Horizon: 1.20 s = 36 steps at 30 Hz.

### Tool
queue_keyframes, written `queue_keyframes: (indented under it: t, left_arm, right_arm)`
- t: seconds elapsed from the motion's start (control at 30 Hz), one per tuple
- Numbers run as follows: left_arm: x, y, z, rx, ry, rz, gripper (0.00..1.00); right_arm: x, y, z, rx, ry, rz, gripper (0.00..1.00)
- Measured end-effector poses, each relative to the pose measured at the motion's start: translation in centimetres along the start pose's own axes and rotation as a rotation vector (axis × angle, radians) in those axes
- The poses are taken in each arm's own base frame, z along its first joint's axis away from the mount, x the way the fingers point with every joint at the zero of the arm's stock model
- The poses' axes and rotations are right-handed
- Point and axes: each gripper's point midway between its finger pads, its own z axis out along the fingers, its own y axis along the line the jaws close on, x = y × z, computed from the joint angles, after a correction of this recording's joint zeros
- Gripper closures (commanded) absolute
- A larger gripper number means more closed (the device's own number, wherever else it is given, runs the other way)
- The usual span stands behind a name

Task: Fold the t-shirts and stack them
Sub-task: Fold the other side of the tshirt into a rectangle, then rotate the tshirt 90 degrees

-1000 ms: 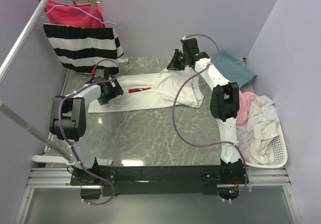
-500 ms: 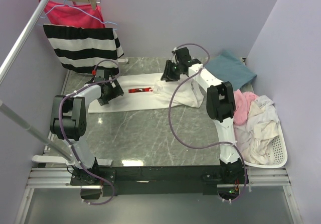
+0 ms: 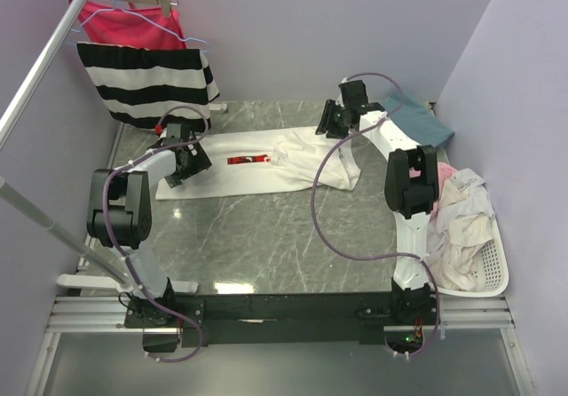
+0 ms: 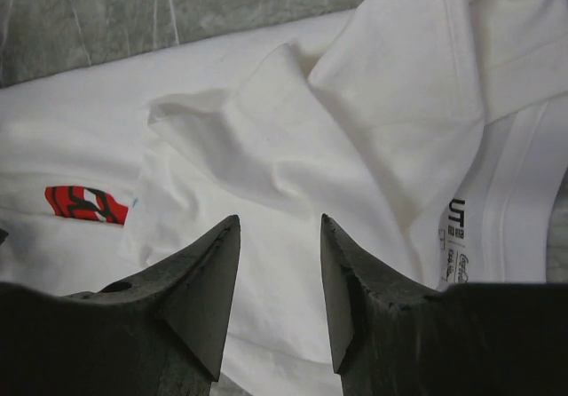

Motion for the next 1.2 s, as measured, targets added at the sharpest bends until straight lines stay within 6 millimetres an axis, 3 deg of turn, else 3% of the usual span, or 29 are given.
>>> queue_keyframes:
  t: [0.13,0.43,0.7,0.8,1.0,1.2]
  left_arm:
    - [0.5,1.2,0.3,-0.035,0.004,-0.004,0.01]
    - [0.2,1.5,0.5,-0.034,-0.007,-0.016,0.01]
    - [0.3,1.4,0.6,-0.028,-0.002,-0.016,0.01]
    - [0.8,1.2,0.3,-0.018,-0.006,-0.01,0.01]
    - [5.1,-0.5,-2.0,0.043,0.041,0.051,0.01]
    - [11.5,-2.8,-5.4,0.178,0.124,0.159,0.0]
  right_arm:
    - [0.1,-0.6,1.0,0.008,0.014,0.014,0.52]
    - [4.4,-2.1,2.0,0.018,0.113,0.052,0.51]
    - [4.2,-2.8,2.3,0.078,0.125,0.086,0.51]
    - [4.0,-3.8,4.0,0.111,0.136,0.12,0.51]
    - [1.7,-4.6,5.2,0.127,0.122,0.148,0.5]
    - [0.0,-4.8,6.0,0.121,0.121,0.122,0.49]
